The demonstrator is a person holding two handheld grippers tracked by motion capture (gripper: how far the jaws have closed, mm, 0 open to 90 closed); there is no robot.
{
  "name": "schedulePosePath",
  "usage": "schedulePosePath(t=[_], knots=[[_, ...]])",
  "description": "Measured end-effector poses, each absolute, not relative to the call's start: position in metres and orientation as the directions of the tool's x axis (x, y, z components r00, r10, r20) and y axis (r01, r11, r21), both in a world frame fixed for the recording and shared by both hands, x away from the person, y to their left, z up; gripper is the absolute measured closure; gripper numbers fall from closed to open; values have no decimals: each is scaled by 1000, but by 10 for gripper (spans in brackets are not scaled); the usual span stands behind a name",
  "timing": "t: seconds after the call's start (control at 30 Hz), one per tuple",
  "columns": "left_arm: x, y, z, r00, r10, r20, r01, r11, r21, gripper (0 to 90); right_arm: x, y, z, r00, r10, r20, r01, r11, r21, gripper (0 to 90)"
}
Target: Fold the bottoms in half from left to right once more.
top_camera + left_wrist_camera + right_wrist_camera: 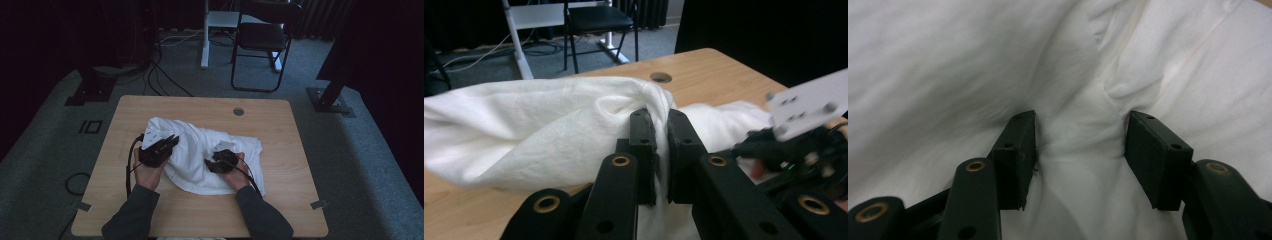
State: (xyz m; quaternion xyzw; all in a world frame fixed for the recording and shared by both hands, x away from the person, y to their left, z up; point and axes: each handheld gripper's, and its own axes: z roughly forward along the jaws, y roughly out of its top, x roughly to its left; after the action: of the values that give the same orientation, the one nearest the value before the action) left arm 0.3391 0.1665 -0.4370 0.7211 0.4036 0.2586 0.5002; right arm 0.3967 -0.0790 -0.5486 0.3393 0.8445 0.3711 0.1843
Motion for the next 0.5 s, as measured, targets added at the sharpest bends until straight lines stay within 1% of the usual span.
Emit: schedulePosePath(t=[0.1, 0.13, 0.17, 0.2, 0.23, 0.27, 0.3, 0.33, 0.37, 0.4, 0.43, 0.47, 0.5], knots=[[339, 164, -433, 549, 835, -29, 316, -175, 933, 842, 396, -70, -551, -696, 716, -50, 429, 471, 771, 454], [339, 161, -431, 557, 830, -26, 310, -179, 934, 842, 394, -60, -553, -691, 721, -42, 423, 451, 786, 454], [339, 161, -431, 557, 830, -26, 310, -179, 934, 842, 394, -60, -553, -691, 721, -42, 423, 451, 786, 454], [339, 157, -429, 568, 823, -21, 303, -185, 935, 842, 392, -49, -555, -695, 718, -42, 414, 447, 793, 455], [339, 157, -429, 568, 823, -21, 303, -185, 935, 842, 392, -49, -555, -695, 718, -42, 414, 447, 793, 455], [338, 153, -430, 578, 816, -18, 299, -191, 935, 842, 391, -40, -555, -706, 708, -33, 406, 442, 800, 453], [338, 153, -430, 578, 816, -18, 299, -191, 935, 842, 391, -40, -555, -706, 708, -33, 406, 442, 800, 453], [337, 151, -431, 585, 811, -11, 298, -203, 933, 842, 392, -37, -554, -736, 677, 2, 406, 439, 802, 434], [337, 151, -431, 585, 811, -11, 298, -203, 933, 842, 392, -37, -554, -736, 677, 2, 406, 439, 802, 434], [336, 152, -432, 585, 811, -6, 296, -207, 933, 842, 391, -41, -547, -770, 636, 43, 417, 451, 789, 412], [336, 152, -432, 585, 811, -6, 296, -207, 933, 842, 391, -41, -547, -770, 636, 43, 417, 451, 789, 412], [336, 154, -432, 585, 811, -6, 298, -208, 932, 842, 384, -52, -534, -780, 625, 34, 395, 449, 802, 386], [336, 154, -432, 585, 811, -6, 298, -208, 932, 842, 384, -52, -534, -780, 625, 34, 395, 449, 802, 386]])
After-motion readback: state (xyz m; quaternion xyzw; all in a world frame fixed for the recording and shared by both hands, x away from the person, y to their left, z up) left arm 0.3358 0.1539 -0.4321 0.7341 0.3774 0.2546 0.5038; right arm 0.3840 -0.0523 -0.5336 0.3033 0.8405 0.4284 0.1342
